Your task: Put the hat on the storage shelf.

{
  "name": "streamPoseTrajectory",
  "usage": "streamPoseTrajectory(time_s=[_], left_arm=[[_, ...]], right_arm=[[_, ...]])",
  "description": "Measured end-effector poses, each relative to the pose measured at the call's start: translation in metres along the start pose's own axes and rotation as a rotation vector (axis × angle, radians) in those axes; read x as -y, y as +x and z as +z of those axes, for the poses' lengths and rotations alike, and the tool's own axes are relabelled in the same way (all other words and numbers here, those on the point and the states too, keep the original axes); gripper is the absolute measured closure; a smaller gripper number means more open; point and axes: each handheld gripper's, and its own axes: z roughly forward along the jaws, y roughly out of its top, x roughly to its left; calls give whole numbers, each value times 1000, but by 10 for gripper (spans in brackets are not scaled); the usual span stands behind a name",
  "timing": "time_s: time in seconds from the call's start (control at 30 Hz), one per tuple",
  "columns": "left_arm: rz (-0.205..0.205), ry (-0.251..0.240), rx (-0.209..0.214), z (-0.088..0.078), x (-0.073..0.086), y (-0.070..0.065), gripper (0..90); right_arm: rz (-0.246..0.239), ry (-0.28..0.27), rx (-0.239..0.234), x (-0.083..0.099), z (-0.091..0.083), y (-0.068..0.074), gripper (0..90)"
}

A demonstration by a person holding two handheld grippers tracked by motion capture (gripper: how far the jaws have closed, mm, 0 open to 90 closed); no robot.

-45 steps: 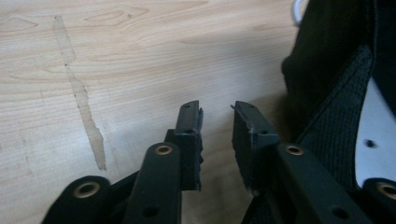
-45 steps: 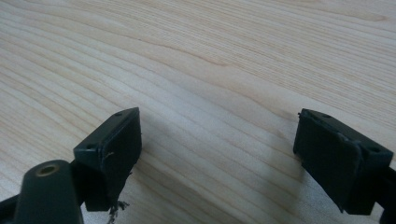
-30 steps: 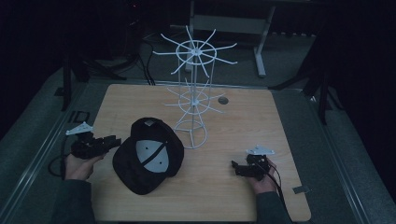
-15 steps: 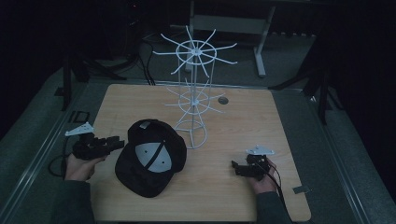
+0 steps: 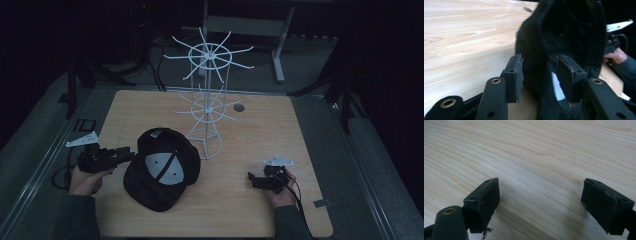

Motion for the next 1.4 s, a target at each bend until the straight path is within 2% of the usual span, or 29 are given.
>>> streamPoseTrajectory(time_s=[0.07,0.1,0.13,0.23,0.37,0.43,0.5,0.9,1.27,1.33,1.4], left_arm=[[18,33,24,3,1,-3,557],[18,33,24,3,1,-3,558],[24,58,28,6,2,-4,558],[25,80,30,9,3,-5,557],[23,135,39,15,9,-4,558],[23,135,39,15,9,-4,558],[17,166,42,17,14,-2,558],[6,188,5,14,25,-1,552],[-4,248,47,21,42,-4,554],[-2,248,65,20,43,-5,578],[9,236,88,19,43,-7,640]], right_arm=[[0,0,0,0,0,0,150],[0,0,0,0,0,0,150],[0,0,0,0,0,0,150],[0,0,0,0,0,0,150],[0,0,0,0,0,0,150],[0,0,0,0,0,0,150],[0,0,0,0,0,0,150],[-1,0,0,0,0,0,150],[0,-1,0,0,0,0,149],[0,-1,0,0,0,0,150],[0,-1,0,0,0,0,150]])
